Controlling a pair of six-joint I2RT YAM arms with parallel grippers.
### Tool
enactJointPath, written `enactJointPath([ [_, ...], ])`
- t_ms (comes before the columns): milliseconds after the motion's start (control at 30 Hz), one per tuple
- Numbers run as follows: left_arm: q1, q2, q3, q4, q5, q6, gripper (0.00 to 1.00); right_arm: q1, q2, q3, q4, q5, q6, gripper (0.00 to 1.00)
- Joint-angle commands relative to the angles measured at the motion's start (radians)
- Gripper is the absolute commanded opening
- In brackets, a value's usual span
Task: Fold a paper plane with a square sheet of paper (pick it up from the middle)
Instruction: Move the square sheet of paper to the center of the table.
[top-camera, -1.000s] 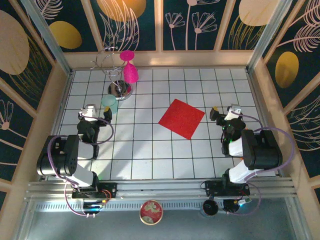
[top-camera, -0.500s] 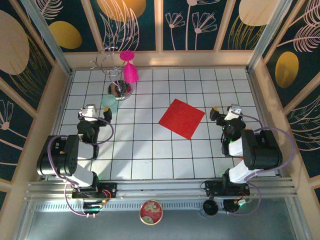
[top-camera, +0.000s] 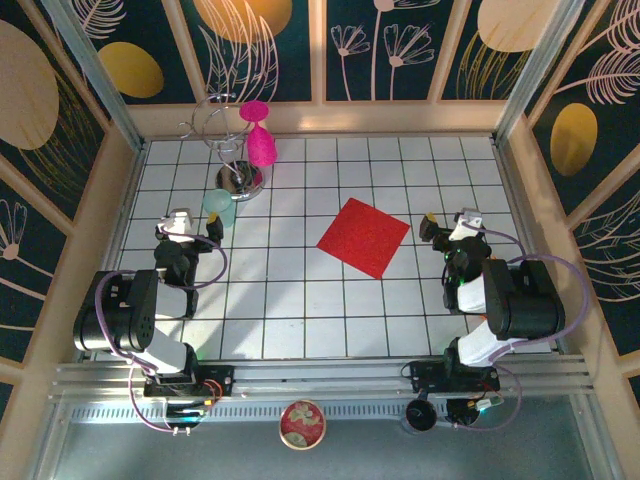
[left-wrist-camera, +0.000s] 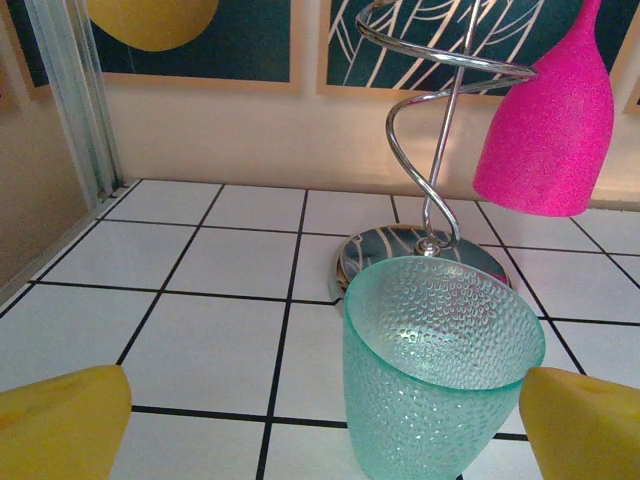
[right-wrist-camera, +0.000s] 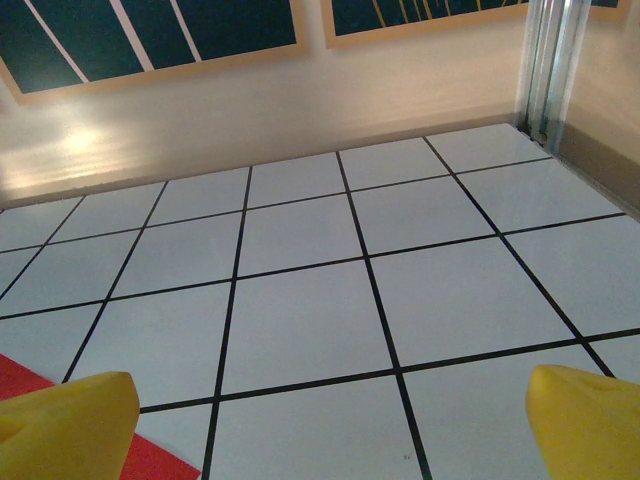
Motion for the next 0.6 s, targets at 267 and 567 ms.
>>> enactJointPath([
  [267,0.008,-0.094,-0.035,0.018,-0.104,-0.04,0.99,-0.001,-0.056,0.015,-0.025,0.041,-0.008,0.99],
  [567,0.008,-0.457,0.085,-0.524,-0.188,-0.275,0.99,0.047,-0.344,0.205,-0.642,0.128,0.132,0.99],
])
